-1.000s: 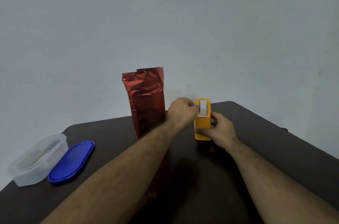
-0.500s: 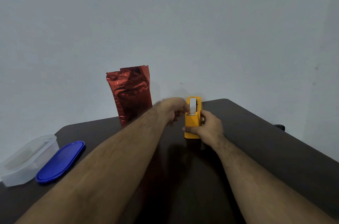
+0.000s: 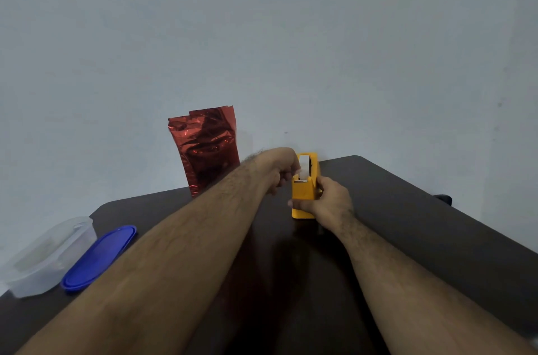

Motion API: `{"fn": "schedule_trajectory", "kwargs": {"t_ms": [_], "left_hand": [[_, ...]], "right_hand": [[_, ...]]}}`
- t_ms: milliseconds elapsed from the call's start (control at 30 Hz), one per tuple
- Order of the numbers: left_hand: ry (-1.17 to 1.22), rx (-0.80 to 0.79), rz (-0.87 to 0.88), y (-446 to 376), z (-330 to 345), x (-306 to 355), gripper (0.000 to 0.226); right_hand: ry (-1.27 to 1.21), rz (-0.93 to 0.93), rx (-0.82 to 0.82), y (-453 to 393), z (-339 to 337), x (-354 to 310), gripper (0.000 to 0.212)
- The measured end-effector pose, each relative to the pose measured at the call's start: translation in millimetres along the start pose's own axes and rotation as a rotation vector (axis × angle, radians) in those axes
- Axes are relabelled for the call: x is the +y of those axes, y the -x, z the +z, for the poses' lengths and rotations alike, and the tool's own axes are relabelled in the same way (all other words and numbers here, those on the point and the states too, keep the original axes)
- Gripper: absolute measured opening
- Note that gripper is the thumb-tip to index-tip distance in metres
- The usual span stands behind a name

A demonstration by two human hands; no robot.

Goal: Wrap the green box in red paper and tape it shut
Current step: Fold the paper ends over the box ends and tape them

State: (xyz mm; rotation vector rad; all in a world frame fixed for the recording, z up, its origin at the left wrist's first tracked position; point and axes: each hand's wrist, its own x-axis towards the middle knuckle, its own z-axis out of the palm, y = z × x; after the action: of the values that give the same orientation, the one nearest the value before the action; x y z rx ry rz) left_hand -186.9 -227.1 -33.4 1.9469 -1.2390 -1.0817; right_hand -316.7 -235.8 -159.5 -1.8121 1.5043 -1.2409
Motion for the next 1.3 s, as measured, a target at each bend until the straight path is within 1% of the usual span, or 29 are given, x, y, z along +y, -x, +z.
{"fn": "schedule_trajectory", "kwargs": {"t_ms": [167, 300, 433, 567, 600, 700, 733, 767, 833, 933, 1033, 1067, 1100, 1167, 1233, 1300], "left_hand": [[0.006, -0.025, -0.010, 9, -4, -7, 0.032], [0.031, -0.017, -0.016, 13, 1, -21, 0.025], [0.082, 0.059, 0.022, 12, 10, -32, 0.010], [0.142, 0.154, 0.098, 11, 19, -41, 0.006], [0.154, 0.174, 0.115, 9, 21, -43, 0.007], [0.155, 0.209, 0.178, 7, 27, -49, 0.026], [0.106, 0.226, 0.188, 6, 29, -52, 0.024], [0.039, 0.243, 0.181, 7, 33, -56, 0.018], [-0.043, 0.279, 0.153, 8, 39, -70, 0.011], [0.075, 0.340, 0.191, 3, 38, -81, 0.016], [0.226, 0.310, 0.301, 10, 26, -76, 0.010], [0.288, 0.292, 0.332, 17, 21, -73, 0.010], [0.349, 0.266, 0.358, 24, 16, -70, 0.010], [0.470, 0.209, 0.413, 38, 2, -66, 0.008], [0.575, 0.159, 0.484, 51, -17, -63, 0.009], [0.662, 0.127, 0.583, 68, -41, -62, 0.007]], "right_hand": [[0.017, 0.006, -0.007, 2, -2, -3, 0.071], [0.021, 0.016, -0.001, 2, -3, -4, 0.066], [0.013, 0.016, -0.006, 2, -3, -3, 0.067], [-0.020, 0.015, -0.017, -2, -2, 2, 0.068], [-0.029, 0.013, -0.020, -3, -2, 4, 0.069], [-0.060, 0.027, -0.048, -7, -3, 10, 0.075], [-0.063, 0.034, -0.058, -9, -2, 13, 0.075], [-0.054, 0.032, -0.066, -9, -3, 14, 0.077], [-0.014, 0.026, -0.081, -12, -2, 16, 0.091], [-0.039, 0.066, -0.134, -14, -3, 19, 0.112], [-0.051, 0.102, -0.191, -16, -9, 19, 0.123], [-0.031, 0.099, -0.205, -15, -11, 17, 0.121], [-0.001, 0.090, -0.209, -13, -13, 12, 0.115], [0.065, 0.026, -0.149, -7, -15, -3, 0.092], [0.118, -0.119, 0.040, 0, -15, -20, 0.075], [0.048, -0.282, 0.222, 5, -10, -39, 0.057]]}}
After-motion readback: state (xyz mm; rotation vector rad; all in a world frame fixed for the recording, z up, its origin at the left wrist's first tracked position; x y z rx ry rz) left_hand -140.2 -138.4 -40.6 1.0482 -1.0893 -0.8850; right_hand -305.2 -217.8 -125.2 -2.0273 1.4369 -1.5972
